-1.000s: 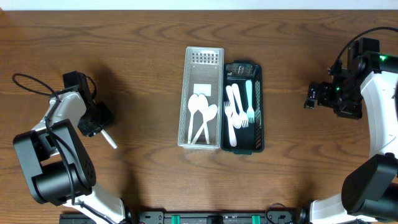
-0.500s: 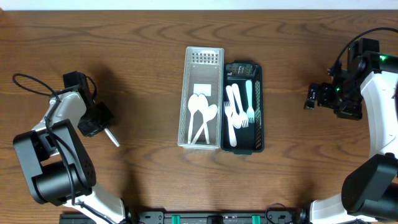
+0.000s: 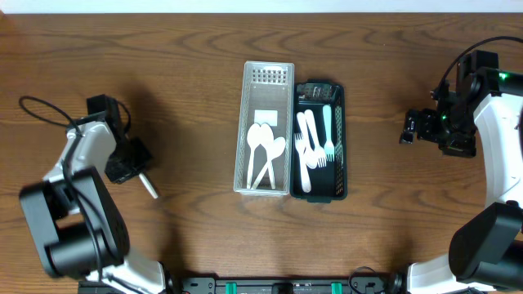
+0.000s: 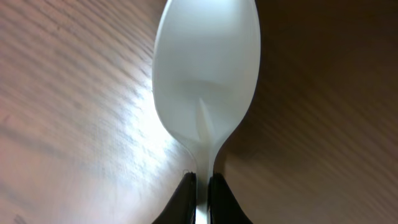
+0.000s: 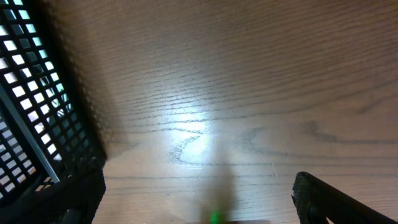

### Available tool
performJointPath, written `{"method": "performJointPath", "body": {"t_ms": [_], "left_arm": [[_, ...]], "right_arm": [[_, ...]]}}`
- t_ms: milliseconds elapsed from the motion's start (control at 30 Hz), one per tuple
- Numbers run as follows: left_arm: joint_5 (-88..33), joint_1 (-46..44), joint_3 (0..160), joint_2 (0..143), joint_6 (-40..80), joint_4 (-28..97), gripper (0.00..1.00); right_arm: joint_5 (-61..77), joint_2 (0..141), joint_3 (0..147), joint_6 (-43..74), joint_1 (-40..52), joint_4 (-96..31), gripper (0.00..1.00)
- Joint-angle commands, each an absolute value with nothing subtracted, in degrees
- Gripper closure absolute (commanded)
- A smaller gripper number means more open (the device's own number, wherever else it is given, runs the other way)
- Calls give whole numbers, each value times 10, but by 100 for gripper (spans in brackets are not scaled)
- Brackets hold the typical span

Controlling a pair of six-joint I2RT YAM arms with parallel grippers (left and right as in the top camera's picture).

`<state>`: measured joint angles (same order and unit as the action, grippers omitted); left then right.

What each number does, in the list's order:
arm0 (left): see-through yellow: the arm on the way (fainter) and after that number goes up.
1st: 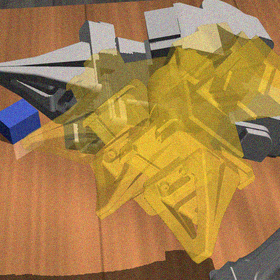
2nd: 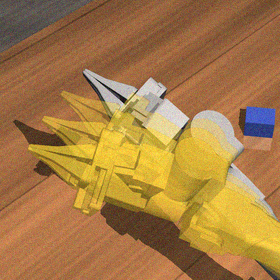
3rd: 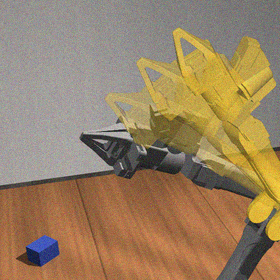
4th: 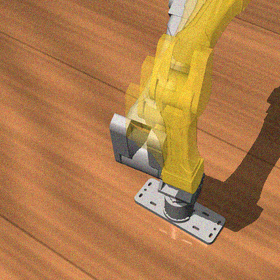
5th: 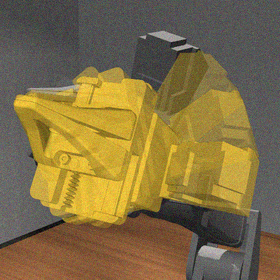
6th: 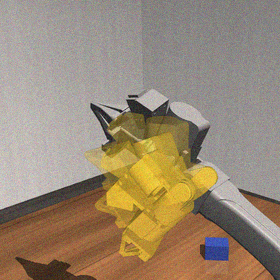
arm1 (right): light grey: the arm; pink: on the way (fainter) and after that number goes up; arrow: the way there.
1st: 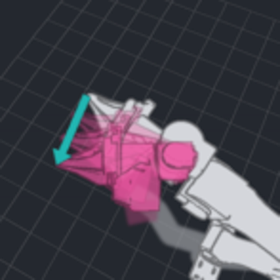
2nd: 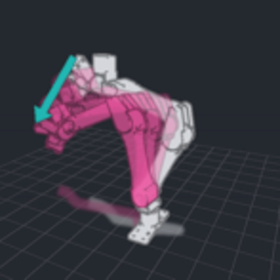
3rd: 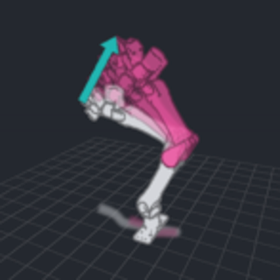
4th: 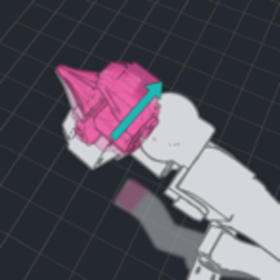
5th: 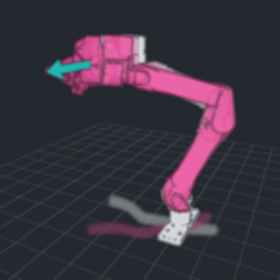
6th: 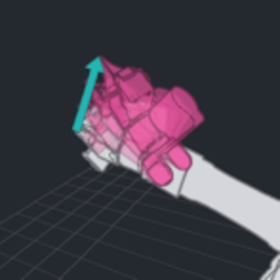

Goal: Pack container
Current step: 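Return the left gripper and grasp the last white spoon, then carry the last spoon into the white basket and release it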

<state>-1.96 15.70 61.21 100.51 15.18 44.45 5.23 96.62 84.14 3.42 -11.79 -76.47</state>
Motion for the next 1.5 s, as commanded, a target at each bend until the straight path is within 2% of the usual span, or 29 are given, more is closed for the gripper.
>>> {"method": "performJointPath", "body": {"t_ms": [0, 200, 300, 433, 567, 767, 1000, 1033, 1100, 1167, 1267, 1367, 1467], "left_arm": [[-11, 105, 632, 912, 150, 467, 94], [-11, -43, 665, 777, 151, 501, 94], [-11, -146, 681, 735, 151, 494, 94], [-10, -267, 686, 728, 151, 448, 94], [-8, -349, 686, 767, 151, 390, 94], [-9, -368, 686, 883, 151, 339, 94], [-9, -367, 686, 975, 151, 336, 94], [-9, -367, 686, 975, 151, 337, 91], [-8, -367, 688, 970, 145, 337, 78], [-8, -367, 694, 959, 123, 339, 70], [8, -365, 708, 938, 112, 350, 50], [27, -356, 722, 904, 105, 366, 47], [44, -325, 724, 855, 105, 377, 36]], "right_arm": [[56, 967, 839, 36, -120, -765, 1], [57, 967, 839, 43, -120, -765, 1], [57, 967, 839, 43, -120, -765, 1], [57, 967, 839, 43, -120, -765, 1], [61, 967, 839, 43, -120, -765, 1], [61, 967, 839, 43, -120, -766, 1], [61, 967, 839, 42, -120, -765, 1], [61, 967, 839, 42, -120, -765, 1], [61, 967, 839, 42, -120, -763, 1], [61, 967, 839, 43, -120, -759, 1], [61, 967, 839, 42, -120, -754, 1], [70, 967, 839, 42, -118, -743, 1], [80, 964, 841, 36, -106, -731, 1]]}}
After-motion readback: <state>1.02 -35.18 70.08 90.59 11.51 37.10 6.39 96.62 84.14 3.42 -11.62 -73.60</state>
